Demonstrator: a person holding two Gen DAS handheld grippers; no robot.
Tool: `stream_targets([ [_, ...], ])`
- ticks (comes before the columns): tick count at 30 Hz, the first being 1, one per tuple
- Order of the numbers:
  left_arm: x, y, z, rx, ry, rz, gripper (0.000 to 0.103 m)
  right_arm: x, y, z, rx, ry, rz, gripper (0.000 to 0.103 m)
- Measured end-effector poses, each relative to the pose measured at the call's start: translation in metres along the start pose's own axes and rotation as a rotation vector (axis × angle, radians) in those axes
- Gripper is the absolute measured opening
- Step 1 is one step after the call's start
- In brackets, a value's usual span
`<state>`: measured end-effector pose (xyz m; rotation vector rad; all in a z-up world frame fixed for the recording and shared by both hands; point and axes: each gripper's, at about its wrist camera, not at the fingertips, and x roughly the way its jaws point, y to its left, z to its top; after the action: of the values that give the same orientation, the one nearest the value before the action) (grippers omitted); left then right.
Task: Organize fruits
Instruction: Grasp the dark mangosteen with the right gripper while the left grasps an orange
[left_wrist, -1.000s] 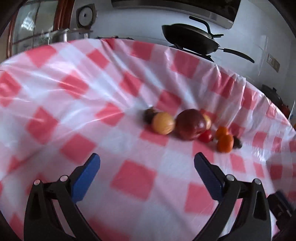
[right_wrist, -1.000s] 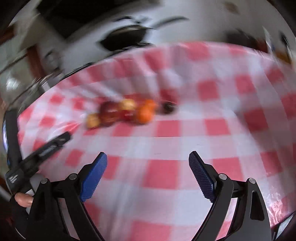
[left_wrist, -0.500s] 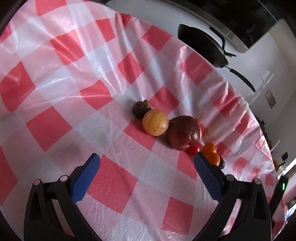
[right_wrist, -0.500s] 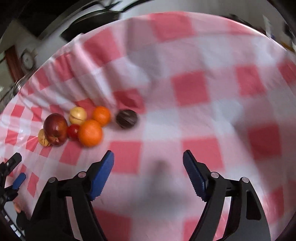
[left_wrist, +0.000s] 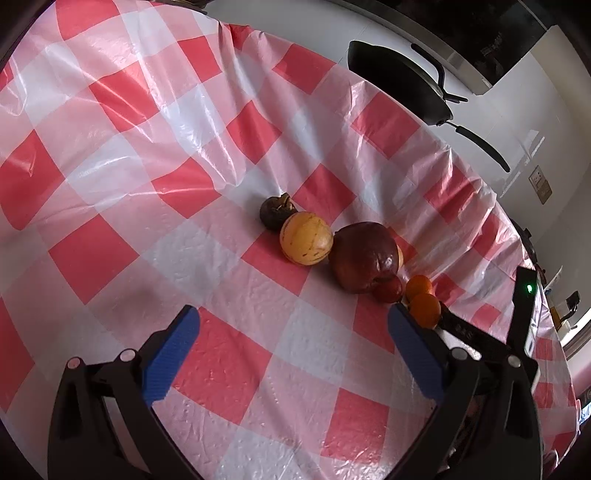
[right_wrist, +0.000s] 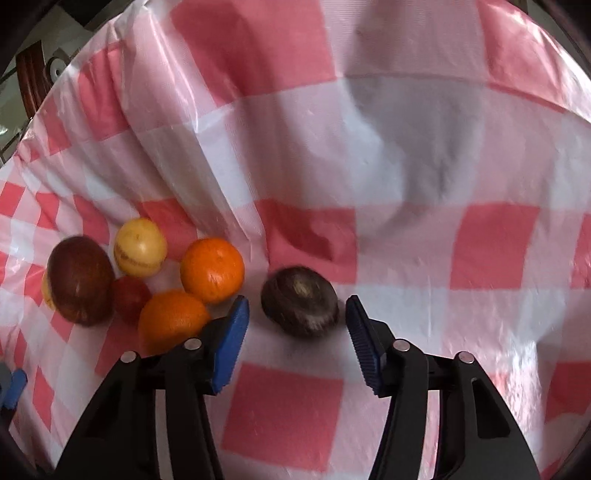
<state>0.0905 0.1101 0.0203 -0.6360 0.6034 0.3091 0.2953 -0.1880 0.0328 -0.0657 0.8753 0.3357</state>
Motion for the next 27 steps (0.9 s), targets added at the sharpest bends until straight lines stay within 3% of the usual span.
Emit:
stream_targets([
  [1, 0.0, 0.001, 0.0, -0.006, 0.001, -0.001, 0.101, 0.003, 0.001, 0.002, 0.005, 0.003, -0.002, 0.052],
  [3, 0.0, 0.002, 0.0, -0.009, 0.004, -0.003, 0.101, 0.004, 0.002, 0.003, -0.003, 0.002, -0.019, 0.04],
  [6, 0.0, 0.002, 0.0, -0.005, 0.006, -0.006, 0.101, -0.005, 0.0, -0.004, 0.019, -0.008, -0.026, 0.04],
  [11, -0.002, -0.003, -0.003, 0.035, 0.007, -0.015, 0.101, -0.048, -0.025, -0.041, 0.174, -0.116, 0.017, 0.04],
  [16, -0.004, -0.017, -0.007, 0.122, 0.001, -0.028, 0.101, -0.063, -0.052, -0.063, 0.303, -0.164, 0.015, 0.04],
  [22, -0.004, -0.026, -0.011, 0.175, 0.006, -0.024, 0.101, -0.064, -0.078, -0.069, 0.423, -0.166, 0.121, 0.04],
  [27, -0.006, -0.038, -0.015, 0.235, 0.017, -0.024, 0.101, -0.073, -0.085, -0.069, 0.452, -0.193, 0.148, 0.04],
])
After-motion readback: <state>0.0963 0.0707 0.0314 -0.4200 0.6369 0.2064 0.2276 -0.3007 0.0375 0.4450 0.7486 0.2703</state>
